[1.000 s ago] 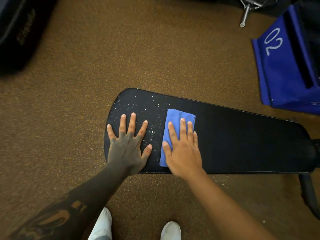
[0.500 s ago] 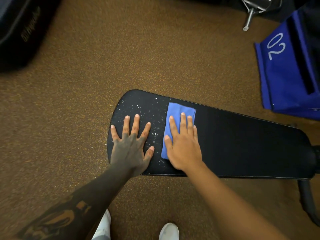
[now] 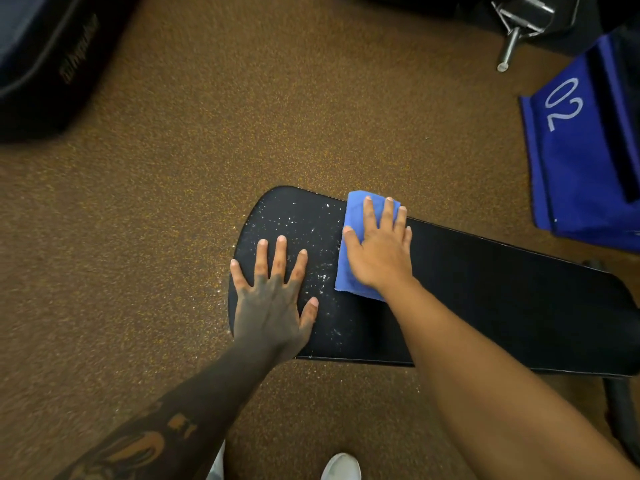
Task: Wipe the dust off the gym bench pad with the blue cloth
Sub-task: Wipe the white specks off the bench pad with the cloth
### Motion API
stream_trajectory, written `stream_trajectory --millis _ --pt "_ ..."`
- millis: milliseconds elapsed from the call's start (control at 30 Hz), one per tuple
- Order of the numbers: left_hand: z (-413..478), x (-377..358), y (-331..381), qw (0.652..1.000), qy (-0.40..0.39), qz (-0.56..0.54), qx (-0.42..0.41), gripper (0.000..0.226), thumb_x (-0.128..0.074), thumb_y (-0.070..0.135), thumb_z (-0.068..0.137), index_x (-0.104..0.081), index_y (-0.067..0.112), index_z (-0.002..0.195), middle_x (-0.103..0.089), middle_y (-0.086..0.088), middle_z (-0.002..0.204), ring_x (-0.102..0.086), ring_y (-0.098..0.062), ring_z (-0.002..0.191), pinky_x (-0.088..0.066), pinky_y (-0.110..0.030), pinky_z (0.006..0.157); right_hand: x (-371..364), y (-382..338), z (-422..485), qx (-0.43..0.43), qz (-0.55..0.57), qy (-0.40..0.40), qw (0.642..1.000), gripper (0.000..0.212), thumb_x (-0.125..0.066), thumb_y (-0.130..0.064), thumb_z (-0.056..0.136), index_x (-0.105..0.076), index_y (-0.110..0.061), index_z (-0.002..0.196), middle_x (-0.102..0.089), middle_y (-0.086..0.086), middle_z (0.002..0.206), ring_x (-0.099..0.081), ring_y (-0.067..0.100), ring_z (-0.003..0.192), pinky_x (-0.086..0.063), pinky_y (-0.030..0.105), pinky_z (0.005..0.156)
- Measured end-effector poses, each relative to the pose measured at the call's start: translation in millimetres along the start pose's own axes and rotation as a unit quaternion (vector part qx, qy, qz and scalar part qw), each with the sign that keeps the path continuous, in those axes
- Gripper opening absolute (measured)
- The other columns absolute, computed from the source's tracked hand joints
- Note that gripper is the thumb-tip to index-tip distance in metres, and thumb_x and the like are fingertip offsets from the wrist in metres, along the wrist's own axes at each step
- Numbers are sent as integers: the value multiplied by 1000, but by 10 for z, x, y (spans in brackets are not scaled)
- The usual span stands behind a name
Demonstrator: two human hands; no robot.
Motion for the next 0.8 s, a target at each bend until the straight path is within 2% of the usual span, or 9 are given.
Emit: stream_trajectory --millis 67,100,233,300,433,600,700,800 --pt "-5 -10 -13 1000 -1 -5 14 77 -15 64 92 11 28 156 18 -9 166 20 -34 151 2 -68 117 -47 -133 59 -20 -10 5 1000 72 -26 -56 99 0 -24 158 9 13 166 17 37 149 4 53 121" --pt "-7 -20 -19 1000 -1 -3 15 77 -14 64 93 12 28 155 19 -9 165 21 -34 151 2 -68 117 -79 -217 59 -3 -25 15 1000 73 -26 -56 99 -1 -22 158 8 13 166 16 39 149 4 53 120" --pt "-16 -23 -26 1000 -1 -4 16 77 -10 63 91 15 28 155 22 -9 165 24 -34 150 1 -68 118 -112 -272 -14 147 -92 33 984 70 -27 -50 100 -2 -23 159 3 12 166 12 36 151 2 52 121" --pt "-13 -18 -24 1000 0 -7 16 77 -11 63 91 14 28 155 21 -9 165 23 -34 150 1 -68 118 -50 -199 111 133 -89 25 987 66 -27 -47 101 -3 -24 158 3 11 166 10 34 151 2 51 122" --pt "-9 -20 -18 1000 1 -1 13 77 -15 63 93 14 28 155 20 -9 165 21 -34 151 1 -68 118 -44 -296 327 48 -63 25 997 62 -24 -44 102 -4 -25 158 2 12 166 11 35 151 2 52 122" --pt "-20 -25 -24 1000 1 3 15 76 -11 62 92 14 27 155 20 -10 165 20 -35 151 0 -68 118 -155 -153 -164 98 -60 52 992 61 -22 -42 103 -5 -24 158 2 12 166 9 33 152 -3 51 122" --pt "-23 -26 -24 1000 -2 -1 13 76 -10 61 92 14 27 155 21 -10 165 20 -35 151 0 -69 117 -266 -44 -612 119 -69 23 990 63 -14 -45 100 3 -26 158 9 9 166 15 30 151 -1 50 122" --pt "-20 -26 -23 1000 2 -5 17 75 -10 61 91 10 27 156 17 -10 166 17 -35 152 -1 -69 117 -271 -39 -595 115 -73 14 991 63 -14 -47 100 4 -27 157 11 10 166 17 31 151 1 50 122"
Point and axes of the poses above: each hand's wrist, its own z-axis towards the middle knuckle, its own x-axis out of the back of the hand, y = z × x, the point moved 2 cm from there along z, towards the middle knuckle
